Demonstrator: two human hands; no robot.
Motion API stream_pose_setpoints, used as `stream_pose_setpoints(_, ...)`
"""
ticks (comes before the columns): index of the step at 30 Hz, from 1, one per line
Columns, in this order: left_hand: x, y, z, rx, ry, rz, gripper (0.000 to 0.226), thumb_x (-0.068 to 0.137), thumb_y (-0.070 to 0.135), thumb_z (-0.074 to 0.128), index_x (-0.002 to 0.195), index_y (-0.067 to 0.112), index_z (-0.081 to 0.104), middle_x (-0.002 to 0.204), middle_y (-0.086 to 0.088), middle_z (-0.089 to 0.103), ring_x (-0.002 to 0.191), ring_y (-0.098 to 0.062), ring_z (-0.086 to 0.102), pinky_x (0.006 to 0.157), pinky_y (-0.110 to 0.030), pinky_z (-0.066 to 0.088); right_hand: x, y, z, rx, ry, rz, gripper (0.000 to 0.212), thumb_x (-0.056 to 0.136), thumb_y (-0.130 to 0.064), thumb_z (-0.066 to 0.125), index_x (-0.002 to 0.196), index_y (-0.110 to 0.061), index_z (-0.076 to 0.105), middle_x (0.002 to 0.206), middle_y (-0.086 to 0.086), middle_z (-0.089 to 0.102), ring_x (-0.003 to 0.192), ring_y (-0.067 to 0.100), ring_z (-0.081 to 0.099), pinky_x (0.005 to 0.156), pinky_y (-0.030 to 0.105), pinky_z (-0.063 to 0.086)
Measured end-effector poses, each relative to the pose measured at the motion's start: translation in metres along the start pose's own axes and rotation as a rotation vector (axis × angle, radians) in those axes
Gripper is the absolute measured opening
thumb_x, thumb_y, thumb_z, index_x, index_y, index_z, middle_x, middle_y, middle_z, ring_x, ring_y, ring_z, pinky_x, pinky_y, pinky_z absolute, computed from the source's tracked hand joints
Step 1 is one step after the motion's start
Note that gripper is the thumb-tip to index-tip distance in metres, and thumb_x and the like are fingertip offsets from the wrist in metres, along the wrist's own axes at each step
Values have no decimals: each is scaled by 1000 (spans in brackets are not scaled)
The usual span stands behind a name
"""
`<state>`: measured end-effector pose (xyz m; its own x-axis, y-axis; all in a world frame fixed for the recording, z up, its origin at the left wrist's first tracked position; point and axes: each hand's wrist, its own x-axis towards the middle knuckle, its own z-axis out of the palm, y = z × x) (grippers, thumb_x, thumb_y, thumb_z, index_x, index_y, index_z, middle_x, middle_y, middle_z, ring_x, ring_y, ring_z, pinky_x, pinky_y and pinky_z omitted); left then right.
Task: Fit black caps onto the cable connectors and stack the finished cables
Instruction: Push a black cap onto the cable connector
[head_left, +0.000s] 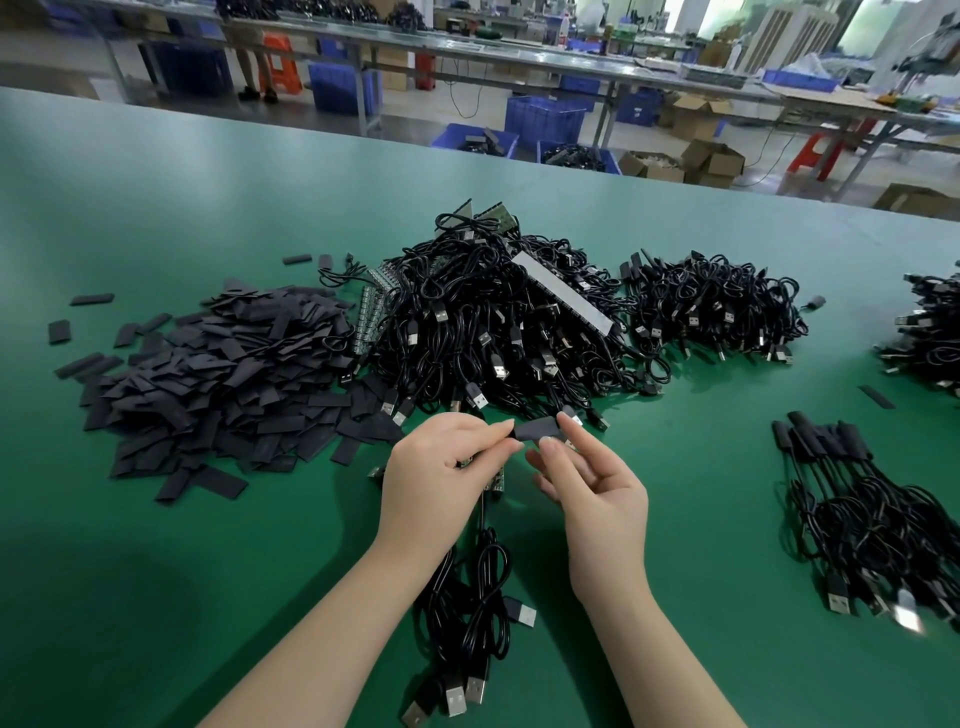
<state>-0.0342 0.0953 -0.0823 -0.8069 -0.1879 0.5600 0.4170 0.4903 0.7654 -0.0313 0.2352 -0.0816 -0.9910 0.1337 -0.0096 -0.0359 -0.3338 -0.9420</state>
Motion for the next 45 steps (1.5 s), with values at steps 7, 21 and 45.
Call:
stream_pose_setpoints(7,0,-4,-2,-9,-18,-23,19,81,16,79,99,22,78,85,15,69,83,-5,65,72,-16,50,2,-2,-2,84,-43,55,30,78,-17,76,108,-24,74,93,10,77,96,22,74,77,23,58)
stream_pose_setpoints(21,-1,-4,-2,61,-104,-18,19,79,20,80,98,24,79,85,15,69,87,0,63,75,-17,50,3,4,-5,-33,-82,43,28,92,-18,70,108,-40,73,74,-4,70,91,16,73,75,20,56)
stream_pose_setpoints(45,1,-9,-4,203,-313,-70,67,79,46,73,137,51,39,116,31,58,111,13,49,93,-7,37,4,-6,0,-240,-15,-102,16,94,-17,66,87,-26,77,92,3,76,89,16,70,83,28,57)
